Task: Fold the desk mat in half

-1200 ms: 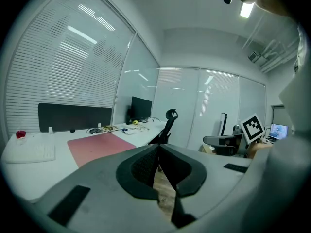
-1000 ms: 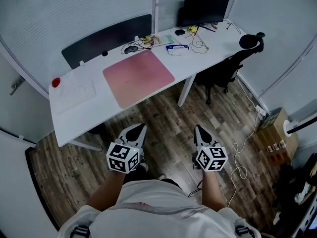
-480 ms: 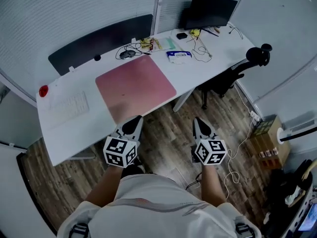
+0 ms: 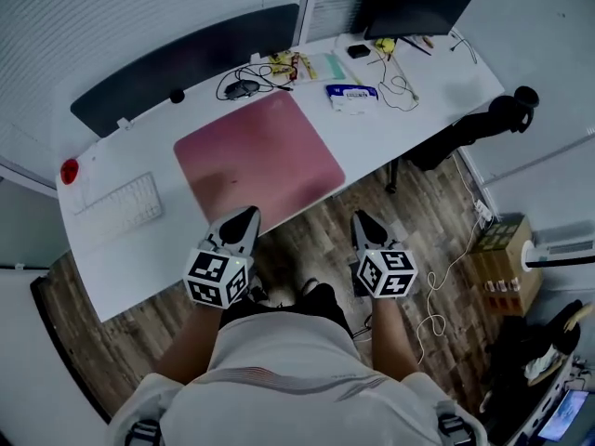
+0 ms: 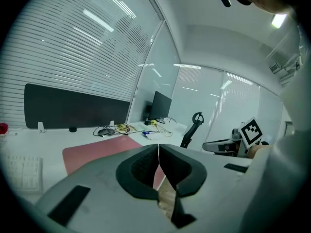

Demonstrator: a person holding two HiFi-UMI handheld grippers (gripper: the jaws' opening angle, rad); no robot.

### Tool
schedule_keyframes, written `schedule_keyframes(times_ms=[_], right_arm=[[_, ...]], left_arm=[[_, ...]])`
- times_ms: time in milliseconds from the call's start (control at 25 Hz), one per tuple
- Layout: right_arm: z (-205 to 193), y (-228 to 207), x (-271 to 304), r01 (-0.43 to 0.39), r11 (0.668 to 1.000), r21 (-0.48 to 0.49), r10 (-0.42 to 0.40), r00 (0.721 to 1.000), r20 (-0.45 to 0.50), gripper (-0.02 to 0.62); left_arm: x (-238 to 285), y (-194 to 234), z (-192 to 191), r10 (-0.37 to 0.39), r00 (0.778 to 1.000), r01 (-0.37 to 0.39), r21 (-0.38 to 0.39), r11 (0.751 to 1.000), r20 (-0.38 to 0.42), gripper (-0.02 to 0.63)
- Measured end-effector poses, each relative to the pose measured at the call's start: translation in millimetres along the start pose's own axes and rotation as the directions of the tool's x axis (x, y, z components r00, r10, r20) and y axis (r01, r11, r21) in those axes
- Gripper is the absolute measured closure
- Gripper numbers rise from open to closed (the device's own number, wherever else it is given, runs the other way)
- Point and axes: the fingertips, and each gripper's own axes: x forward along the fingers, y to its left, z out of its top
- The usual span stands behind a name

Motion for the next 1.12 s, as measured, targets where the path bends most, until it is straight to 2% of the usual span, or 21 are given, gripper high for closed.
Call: schedule_keyframes(times_ms=[200, 320, 480, 640, 880, 1120], right_arm=[[-0.8, -29.8, 51.3, -0.058, 0.998, -0.022, 0.056, 0.996, -0.066, 0.489], [-6.4, -49.1, 85.0, -0.107, 0.992, -0.064, 0.096, 0.984, -0.152, 0.428], [-29.8, -73.6, 129.2, -0.156, 0.982, -0.107, 0.119, 0.95, -0.29, 0.354], [-62.1, -90.5, 160.7, -0.185, 0.972, -0.143, 0.117, 0.914, -0.389, 0.351], [-101.9, -110.0, 208.3, -0.188, 0.971, -0.149, 0.091, 0.864, -0.495, 0.351], [-109.0, -110.6, 219.8, -0.181, 0.971, -0.155, 0.072, 0.844, -0.532, 0.353]], left_arm=[[23.1, 7.0, -2.8, 0.078, 0.997, -0.079, -0.017, 0.997, -0.029, 0.591], [34.2, 5.0, 3.4, 0.136, 0.99, -0.137, -0.039, 0.99, -0.026, 0.591], [53.4, -0.8, 11.9, 0.197, 0.98, -0.198, -0.064, 0.978, -0.017, 0.591], [60.4, -4.8, 16.7, 0.267, 0.964, -0.266, -0.085, 0.96, -0.008, 0.591], [60.2, 0.7, 3.5, 0.346, 0.938, -0.348, -0.125, 0.929, -0.037, 0.591], [56.8, 4.5, 0.4, 0.375, 0.926, -0.378, -0.145, 0.915, -0.047, 0.591]])
